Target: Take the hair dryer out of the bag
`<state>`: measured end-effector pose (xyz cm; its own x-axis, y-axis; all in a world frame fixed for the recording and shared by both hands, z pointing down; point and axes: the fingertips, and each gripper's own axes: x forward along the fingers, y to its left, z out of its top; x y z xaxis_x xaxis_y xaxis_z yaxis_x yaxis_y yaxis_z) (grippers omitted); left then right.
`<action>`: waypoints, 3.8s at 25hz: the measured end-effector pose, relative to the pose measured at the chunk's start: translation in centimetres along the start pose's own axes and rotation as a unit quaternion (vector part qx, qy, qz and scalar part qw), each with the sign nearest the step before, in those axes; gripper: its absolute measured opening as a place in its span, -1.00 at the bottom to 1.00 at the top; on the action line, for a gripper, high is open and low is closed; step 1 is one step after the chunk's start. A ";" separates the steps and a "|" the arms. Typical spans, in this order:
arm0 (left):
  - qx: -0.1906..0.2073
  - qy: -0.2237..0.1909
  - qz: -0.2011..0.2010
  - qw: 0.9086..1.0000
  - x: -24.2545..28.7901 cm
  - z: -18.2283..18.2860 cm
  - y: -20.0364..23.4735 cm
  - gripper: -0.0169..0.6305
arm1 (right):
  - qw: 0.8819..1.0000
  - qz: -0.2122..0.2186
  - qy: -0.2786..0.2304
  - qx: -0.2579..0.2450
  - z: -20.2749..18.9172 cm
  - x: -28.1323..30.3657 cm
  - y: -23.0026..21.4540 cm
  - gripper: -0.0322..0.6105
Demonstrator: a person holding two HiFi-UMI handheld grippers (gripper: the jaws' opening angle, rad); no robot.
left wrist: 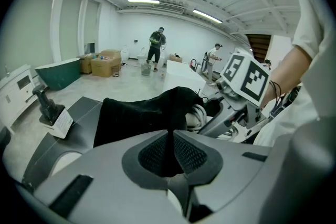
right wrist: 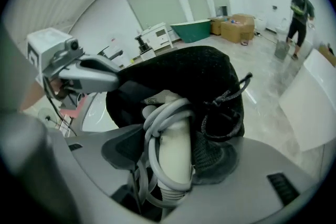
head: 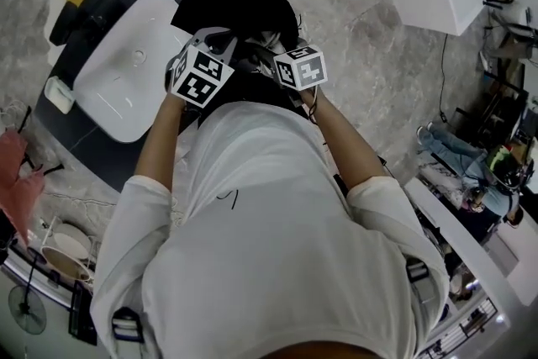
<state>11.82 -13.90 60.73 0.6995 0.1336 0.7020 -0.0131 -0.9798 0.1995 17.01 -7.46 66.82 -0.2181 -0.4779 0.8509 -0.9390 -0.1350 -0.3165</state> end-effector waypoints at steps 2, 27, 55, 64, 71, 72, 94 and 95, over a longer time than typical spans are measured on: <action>-0.016 -0.001 0.016 1.000 -0.1 0.2 0.2 -0.82 | 0.999 -0.002 0.012 -0.053 -0.2 -0.5 0.2 -0.08; 0.018 0.027 0.086 0.996 -1.4 0.2 3.3 -0.82 | 0.988 0.112 -0.023 0.104 -3.2 -3.5 1.3 -0.08; -0.150 -0.001 0.047 0.988 1.3 -3.3 2.4 -0.81 | 0.976 0.145 0.020 -0.162 -9.2 -7.6 3.9 -0.08; -0.206 -0.027 0.097 0.973 0.7 -3.7 -0.8 -0.81 | 0.971 0.161 -0.042 -0.174 -7.8 -12.4 2.5 -0.08; -0.239 -0.030 0.120 0.963 1.6 -4.3 -5.0 -0.49 | 0.970 0.171 -0.092 -0.146 -5.3 -14.1 0.6 -0.08; -0.240 -0.028 0.123 0.962 1.7 -4.4 -5.5 -0.46 | 0.970 0.172 -0.097 -0.141 -4.9 -14.1 0.4 -0.08; -0.369 -0.093 0.289 0.879 -8.9 -10.8 -10.0 -0.50 | 0.952 0.227 -0.099 -0.182 -1.5 -10.7 7.5 -0.08; -0.375 -0.095 0.300 0.872 -9.9 -11.8 -10.1 -0.58 | 0.950 0.230 -0.096 -0.187 -1.6 -10.4 8.4 -0.08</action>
<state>-3.38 -3.56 59.82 0.5116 -0.4664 0.7216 -0.8308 -0.4829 0.2769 10.95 -2.24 55.93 -0.6095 -0.5659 0.5552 -0.7927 0.4271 -0.4350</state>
